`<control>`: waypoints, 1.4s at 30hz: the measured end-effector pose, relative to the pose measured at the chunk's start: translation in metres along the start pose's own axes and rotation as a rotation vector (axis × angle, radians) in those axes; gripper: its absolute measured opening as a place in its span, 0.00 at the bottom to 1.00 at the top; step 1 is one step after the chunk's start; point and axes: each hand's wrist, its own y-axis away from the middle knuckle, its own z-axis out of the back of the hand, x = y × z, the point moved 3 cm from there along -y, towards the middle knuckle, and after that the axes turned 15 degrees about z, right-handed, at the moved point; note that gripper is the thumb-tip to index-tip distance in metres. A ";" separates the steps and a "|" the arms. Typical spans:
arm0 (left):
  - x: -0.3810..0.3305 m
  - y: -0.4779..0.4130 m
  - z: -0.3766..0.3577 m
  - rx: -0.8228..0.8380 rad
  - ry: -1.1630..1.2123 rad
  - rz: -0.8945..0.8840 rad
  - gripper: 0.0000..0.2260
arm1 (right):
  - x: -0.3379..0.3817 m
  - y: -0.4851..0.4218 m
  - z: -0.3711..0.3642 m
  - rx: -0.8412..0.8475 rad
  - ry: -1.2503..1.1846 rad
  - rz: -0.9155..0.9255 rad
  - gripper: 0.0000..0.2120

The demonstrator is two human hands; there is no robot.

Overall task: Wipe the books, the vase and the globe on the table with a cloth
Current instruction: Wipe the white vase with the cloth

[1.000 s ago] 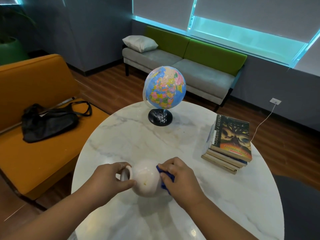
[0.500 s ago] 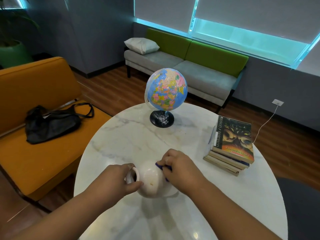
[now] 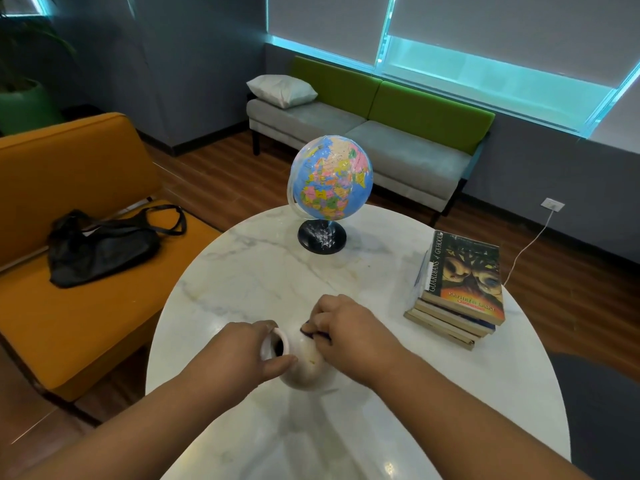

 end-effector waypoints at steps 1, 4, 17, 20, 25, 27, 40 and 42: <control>-0.001 -0.001 0.000 -0.002 0.003 0.006 0.23 | 0.007 -0.002 -0.002 0.022 0.008 0.031 0.14; 0.004 -0.002 -0.002 -0.008 0.009 0.015 0.24 | 0.014 0.004 -0.007 0.064 -0.001 0.107 0.13; 0.002 -0.005 0.000 -0.008 -0.018 0.043 0.29 | -0.003 0.016 -0.011 -0.037 -0.060 0.122 0.11; 0.003 -0.006 0.000 -0.015 -0.020 0.055 0.29 | -0.022 0.023 -0.003 -0.096 -0.103 0.011 0.10; -0.001 -0.005 0.002 0.011 -0.011 0.072 0.36 | -0.001 0.013 -0.013 -0.072 -0.063 0.088 0.14; -0.001 -0.004 0.004 0.017 -0.021 0.085 0.34 | -0.003 0.017 -0.013 -0.083 -0.074 0.088 0.16; 0.015 -0.003 0.004 0.026 0.095 0.140 0.17 | -0.027 0.027 -0.025 -0.242 -0.263 -0.140 0.11; 0.022 -0.002 0.001 0.067 0.161 0.181 0.13 | -0.046 0.036 -0.026 -0.273 -0.345 -0.309 0.10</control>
